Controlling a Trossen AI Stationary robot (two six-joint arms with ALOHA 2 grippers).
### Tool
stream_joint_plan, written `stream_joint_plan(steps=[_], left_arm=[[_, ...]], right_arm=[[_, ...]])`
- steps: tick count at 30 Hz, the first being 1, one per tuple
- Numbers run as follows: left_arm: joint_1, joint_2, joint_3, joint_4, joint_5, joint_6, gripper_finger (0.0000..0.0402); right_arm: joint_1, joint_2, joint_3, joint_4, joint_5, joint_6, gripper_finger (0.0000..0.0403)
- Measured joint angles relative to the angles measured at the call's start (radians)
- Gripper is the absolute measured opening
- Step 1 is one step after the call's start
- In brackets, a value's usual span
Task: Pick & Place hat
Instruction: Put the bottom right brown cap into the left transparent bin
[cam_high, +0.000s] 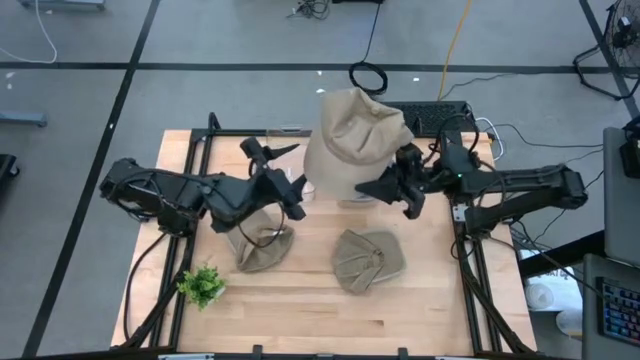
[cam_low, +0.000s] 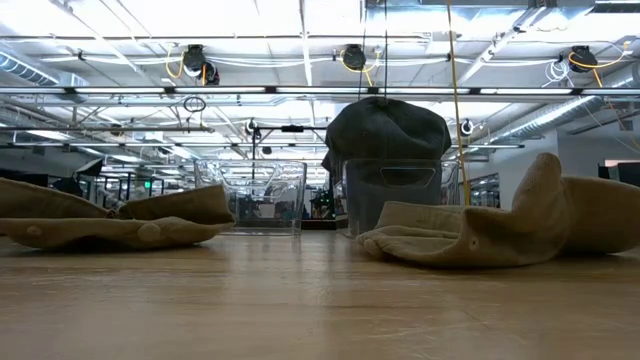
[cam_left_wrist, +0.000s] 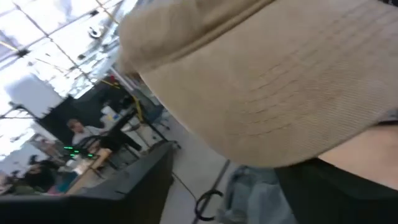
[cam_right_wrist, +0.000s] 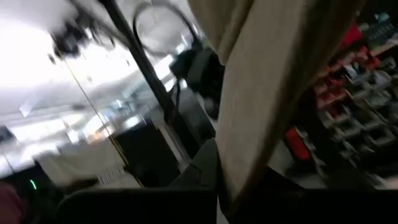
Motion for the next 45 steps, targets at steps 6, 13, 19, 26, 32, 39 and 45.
stream_joint_plan(steps=[6, 13, 19, 26, 32, 39, 45], left_arm=[[-0.004, -0.014, 0.001, -0.177, 0.063, -0.176, 0.0336], [-0.004, -0.014, 0.003, -0.425, 0.156, -0.45, 0.0362], [-0.003, -0.024, 0.003, -0.418, 0.298, -0.489, 0.0355], [0.012, -0.038, 0.003, -0.421, 0.423, -0.508, 0.0343], [0.032, -0.053, 0.003, -0.434, 0.472, -0.529, 0.0343], [0.073, -0.063, 0.003, -0.461, 0.533, -0.549, 0.034], [0.128, -0.059, 0.002, -0.485, 0.692, -0.568, 0.0346]], right_arm=[[-0.015, -0.068, 0.0, -0.16, -0.023, -0.11, 0.0], [-0.016, -0.136, -0.001, -0.255, -0.023, -0.122, 0.0], [-0.014, -0.132, -0.006, -0.493, -0.083, -0.1, 0.0], [-0.013, -0.086, -0.004, -0.591, -0.218, -0.079, 0.0], [0.016, -0.037, -0.004, -0.581, -0.257, -0.059, 0.0], [0.087, 0.026, -0.004, -0.576, -0.258, -0.061, 0.0], [0.137, 0.089, 0.033, -0.508, -0.258, -0.067, 0.0]])
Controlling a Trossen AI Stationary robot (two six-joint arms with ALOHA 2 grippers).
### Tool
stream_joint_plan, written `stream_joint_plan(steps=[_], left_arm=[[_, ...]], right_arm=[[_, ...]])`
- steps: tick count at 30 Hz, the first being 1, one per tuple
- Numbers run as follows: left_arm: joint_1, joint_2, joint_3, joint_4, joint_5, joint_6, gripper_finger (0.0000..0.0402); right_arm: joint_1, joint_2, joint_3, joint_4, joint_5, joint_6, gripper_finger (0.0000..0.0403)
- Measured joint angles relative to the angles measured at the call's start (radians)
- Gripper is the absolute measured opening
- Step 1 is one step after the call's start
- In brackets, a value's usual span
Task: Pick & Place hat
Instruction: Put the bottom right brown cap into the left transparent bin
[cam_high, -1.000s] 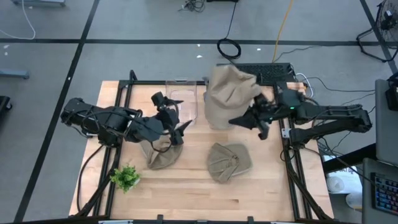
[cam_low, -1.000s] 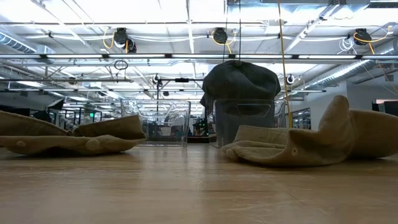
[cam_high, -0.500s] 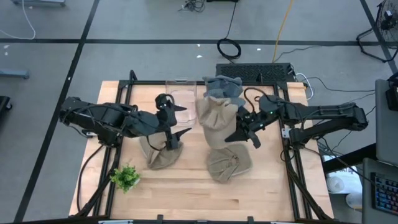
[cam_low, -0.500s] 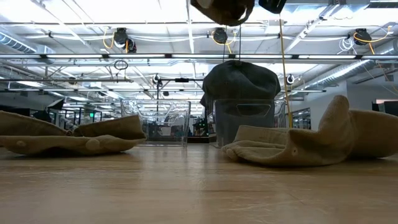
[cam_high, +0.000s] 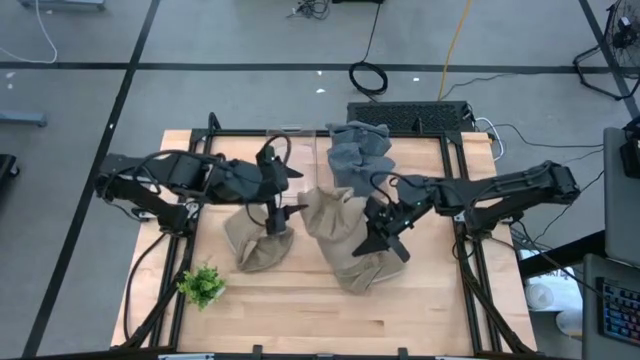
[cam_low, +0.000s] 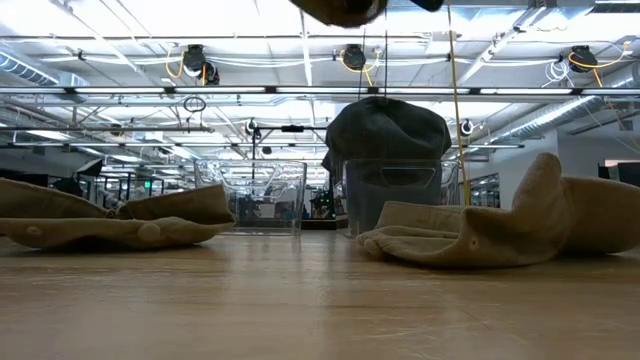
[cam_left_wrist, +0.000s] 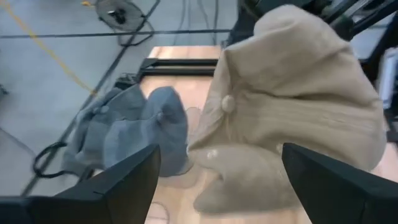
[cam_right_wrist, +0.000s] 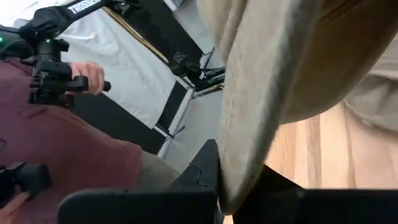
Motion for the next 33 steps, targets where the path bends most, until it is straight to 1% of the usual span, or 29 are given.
stream_joint_plan(steps=[5, 9, 13, 16, 17, 20, 25, 29, 33], left_arm=[[0.03, -0.001, 0.0, 0.005, 0.031, 0.02, 0.0347], [0.055, -0.001, 0.0, 0.004, 0.099, 0.02, 0.0345], [0.064, -0.001, 0.0, -0.009, 0.149, 0.017, 0.034], [0.064, -0.001, 0.0, -0.013, 0.153, 0.019, 0.0336], [0.064, -0.001, 0.0, -0.018, 0.156, 0.02, 0.0336], [0.064, -0.001, 0.0, -0.025, 0.192, 0.022, 0.0336], [0.064, -0.001, 0.0, -0.073, 0.198, 0.013, 0.0334], [0.064, -0.001, 0.0, -0.079, 0.197, 0.007, 0.0313], [0.064, -0.001, 0.0, -0.059, 0.205, 0.008, 0.0271]], right_arm=[[0.02, 0.066, 0.087, -0.026, 0.001, -0.031, 0.0], [0.027, 0.12, 0.144, -0.038, 0.0, -0.056, 0.0], [0.027, 0.17, 0.201, -0.084, 0.0, -0.082, 0.0], [0.026, 0.209, 0.247, -0.116, -0.004, -0.107, 0.0], [0.026, 0.221, 0.26, -0.12, -0.021, -0.113, 0.0], [0.023, 0.257, 0.304, -0.119, -0.05, -0.128, 0.0], [0.012, 0.277, 0.35, -0.122, -0.056, -0.137, 0.0], [0.006, 0.276, 0.379, -0.119, -0.052, -0.152, 0.0], [0.005, 0.276, 0.384, -0.12, -0.052, -0.154, 0.0]])
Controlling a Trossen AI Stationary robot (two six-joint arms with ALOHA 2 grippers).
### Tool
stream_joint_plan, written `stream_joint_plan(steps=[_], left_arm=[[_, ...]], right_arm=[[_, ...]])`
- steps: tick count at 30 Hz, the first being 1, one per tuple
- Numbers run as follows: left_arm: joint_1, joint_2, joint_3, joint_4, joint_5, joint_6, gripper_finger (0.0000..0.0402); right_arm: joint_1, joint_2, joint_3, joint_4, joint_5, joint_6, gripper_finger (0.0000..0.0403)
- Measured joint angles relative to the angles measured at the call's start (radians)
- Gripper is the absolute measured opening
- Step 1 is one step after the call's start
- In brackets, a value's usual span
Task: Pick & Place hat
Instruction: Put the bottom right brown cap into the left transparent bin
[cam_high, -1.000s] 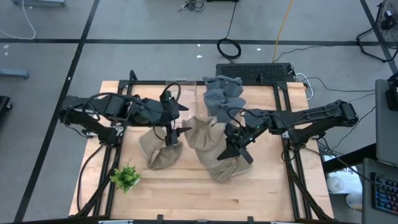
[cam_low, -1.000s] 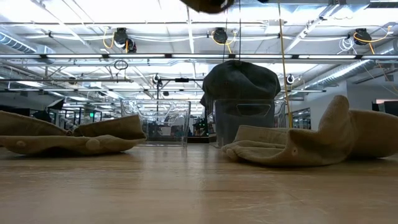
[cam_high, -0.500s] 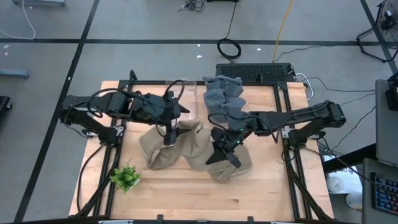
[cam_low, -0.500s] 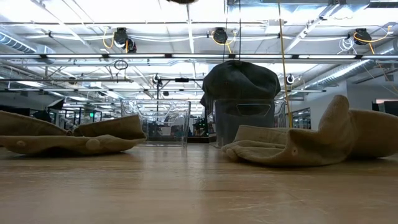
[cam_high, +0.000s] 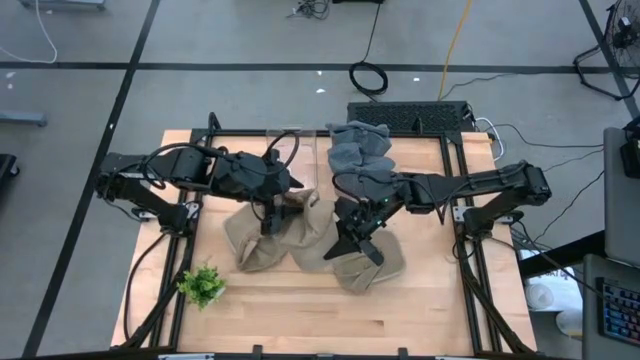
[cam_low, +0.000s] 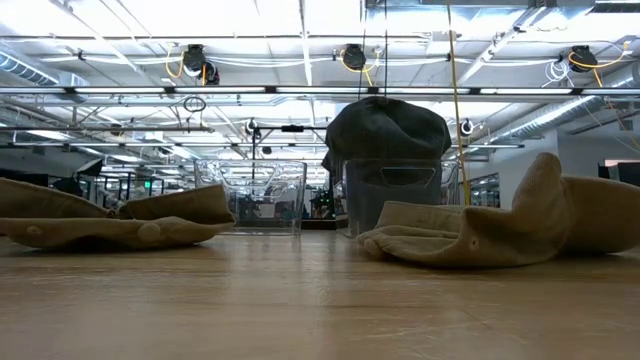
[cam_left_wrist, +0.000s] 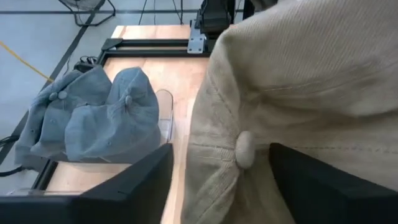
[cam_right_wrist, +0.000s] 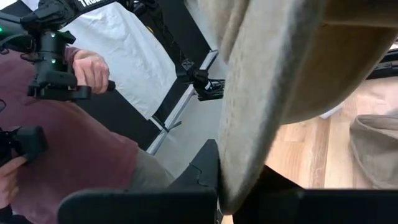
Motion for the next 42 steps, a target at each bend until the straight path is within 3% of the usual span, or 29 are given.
stream_joint_plan(steps=[5, 12, 20, 29, 35, 42], left_arm=[[0.002, 0.0, 0.0, 0.018, 0.018, 0.003, 0.0194], [0.033, 0.0, 0.0, 0.015, 0.144, -0.021, 0.0027], [0.062, -0.009, 0.032, 0.005, 0.176, -0.075, 0.0021], [0.088, -0.01, 0.272, -0.032, 0.328, -0.05, 0.0021], [0.116, -0.01, 0.389, -0.172, 0.33, -0.072, 0.0021], [0.167, -0.009, 0.425, -0.25, 0.304, -0.052, 0.0021]], right_arm=[[0.0, 0.0, 0.0, 0.0, 0.0, -0.001, 0.0], [0.0, 0.0, 0.0, -0.01, 0.002, -0.007, 0.0], [-0.002, -0.001, 0.0, -0.049, 0.049, -0.036, 0.0011], [-0.026, -0.029, 0.0, -0.203, 0.086, -0.055, 0.0099], [-0.026, -0.067, 0.0, -0.293, 0.089, -0.149, 0.0147], [-0.025, -0.154, 0.0, -0.374, 0.293, -0.189, 0.0155]])
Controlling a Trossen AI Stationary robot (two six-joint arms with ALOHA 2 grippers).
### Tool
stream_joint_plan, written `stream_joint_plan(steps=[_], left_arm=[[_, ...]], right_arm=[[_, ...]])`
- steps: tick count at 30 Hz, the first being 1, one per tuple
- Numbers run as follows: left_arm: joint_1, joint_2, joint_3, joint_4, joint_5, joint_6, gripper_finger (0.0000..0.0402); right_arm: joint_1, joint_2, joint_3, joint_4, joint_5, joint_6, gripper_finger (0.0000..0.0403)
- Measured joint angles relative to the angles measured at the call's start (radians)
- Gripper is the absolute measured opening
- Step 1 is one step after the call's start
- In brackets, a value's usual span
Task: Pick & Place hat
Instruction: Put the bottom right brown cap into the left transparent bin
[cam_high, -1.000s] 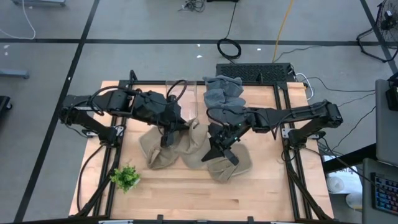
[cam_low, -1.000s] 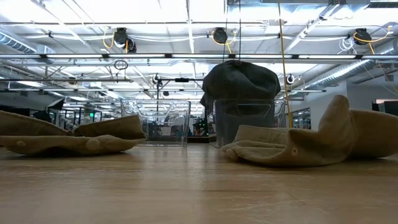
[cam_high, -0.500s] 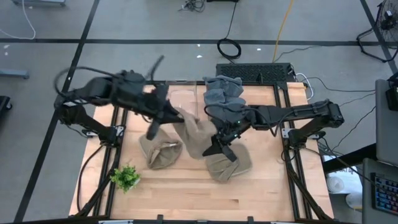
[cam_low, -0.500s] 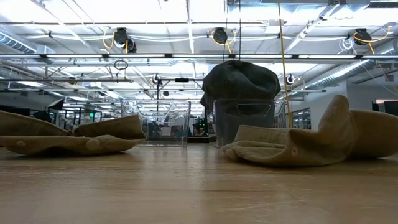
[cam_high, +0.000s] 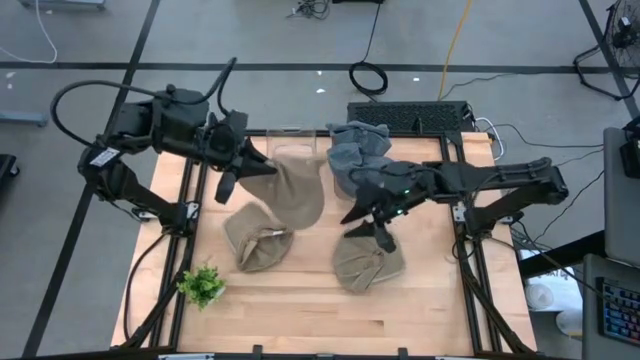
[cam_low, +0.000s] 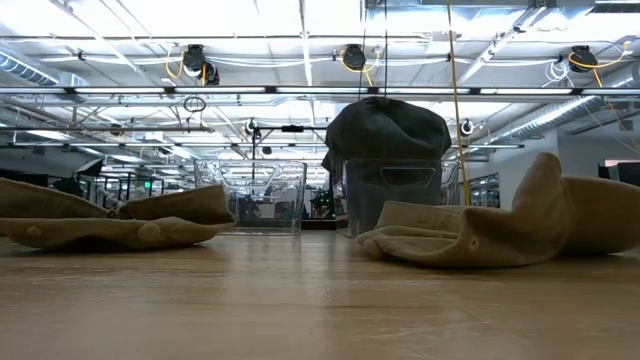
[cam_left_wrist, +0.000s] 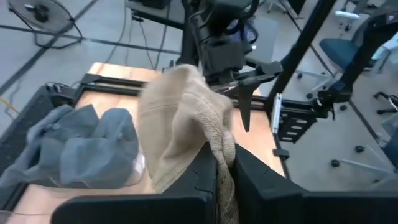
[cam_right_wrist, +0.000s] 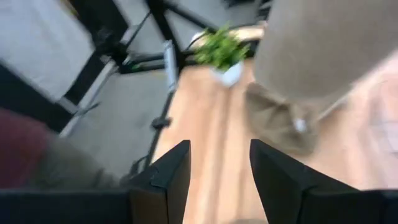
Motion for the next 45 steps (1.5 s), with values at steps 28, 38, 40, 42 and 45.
stream_joint_plan(steps=[28, 38, 40, 42, 45], left_arm=[[0.425, 0.171, 0.001, -0.207, -0.347, 0.733, 0.0021], [0.555, 0.258, 0.001, -0.196, -0.348, 0.904, 0.0021], [0.567, 0.28, 0.001, -0.175, -0.338, 0.905, 0.0021], [0.577, 0.301, 0.001, -0.156, -0.317, 0.901, 0.0021], [0.577, 0.329, 0.001, -0.13, -0.311, 0.898, 0.002]], right_arm=[[0.0, -0.136, 0.0, -0.03, 0.159, -0.039, 0.0155], [-0.021, -0.136, -0.001, -0.029, 0.165, -0.1, 0.0155], [-0.028, -0.136, -0.001, -0.029, 0.165, -0.1, 0.0155], [-0.035, -0.136, -0.001, -0.029, 0.166, -0.1, 0.0155], [-0.041, -0.136, -0.001, -0.029, 0.166, -0.1, 0.0155]])
